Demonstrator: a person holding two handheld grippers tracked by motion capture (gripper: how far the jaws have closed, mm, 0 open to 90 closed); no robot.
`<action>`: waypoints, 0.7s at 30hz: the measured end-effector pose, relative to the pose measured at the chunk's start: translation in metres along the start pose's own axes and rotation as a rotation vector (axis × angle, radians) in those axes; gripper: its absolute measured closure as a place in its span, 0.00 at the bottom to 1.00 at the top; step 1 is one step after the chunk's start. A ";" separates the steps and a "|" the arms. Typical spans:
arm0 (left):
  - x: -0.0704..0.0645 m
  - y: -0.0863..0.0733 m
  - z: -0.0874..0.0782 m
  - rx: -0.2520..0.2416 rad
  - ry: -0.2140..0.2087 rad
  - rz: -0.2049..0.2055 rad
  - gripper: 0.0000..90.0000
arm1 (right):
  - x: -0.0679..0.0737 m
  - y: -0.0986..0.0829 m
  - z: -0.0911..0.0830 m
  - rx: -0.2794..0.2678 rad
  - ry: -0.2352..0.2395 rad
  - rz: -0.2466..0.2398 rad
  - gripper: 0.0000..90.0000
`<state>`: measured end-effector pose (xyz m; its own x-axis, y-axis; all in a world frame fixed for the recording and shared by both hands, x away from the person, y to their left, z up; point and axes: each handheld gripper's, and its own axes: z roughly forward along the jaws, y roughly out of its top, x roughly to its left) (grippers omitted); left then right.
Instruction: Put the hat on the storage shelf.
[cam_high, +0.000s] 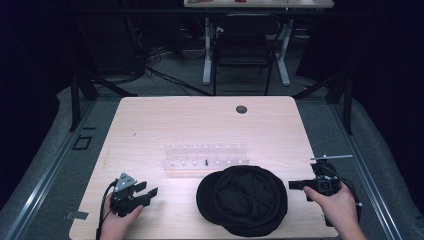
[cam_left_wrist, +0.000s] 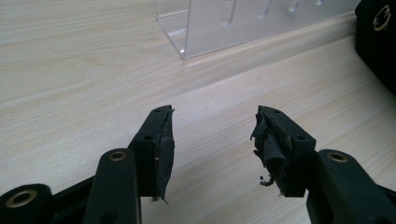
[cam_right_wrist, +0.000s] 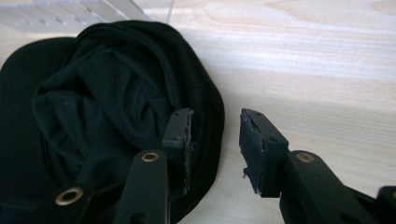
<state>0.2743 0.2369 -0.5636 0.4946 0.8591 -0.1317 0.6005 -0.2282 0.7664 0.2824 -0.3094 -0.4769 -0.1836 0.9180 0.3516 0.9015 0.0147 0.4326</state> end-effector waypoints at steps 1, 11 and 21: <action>0.000 0.000 0.000 0.000 -0.001 -0.002 0.53 | 0.002 0.001 0.000 0.009 0.000 0.001 0.71; 0.000 -0.001 0.001 -0.001 0.001 -0.008 0.53 | 0.008 0.011 0.008 0.112 -0.027 -0.012 0.74; 0.001 -0.001 0.002 0.005 -0.001 -0.013 0.53 | 0.009 0.017 0.021 0.184 -0.037 -0.003 0.76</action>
<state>0.2755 0.2371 -0.5659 0.4871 0.8617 -0.1423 0.6100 -0.2191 0.7615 0.3042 -0.2922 -0.4836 -0.1748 0.9318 0.3182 0.9581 0.0864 0.2731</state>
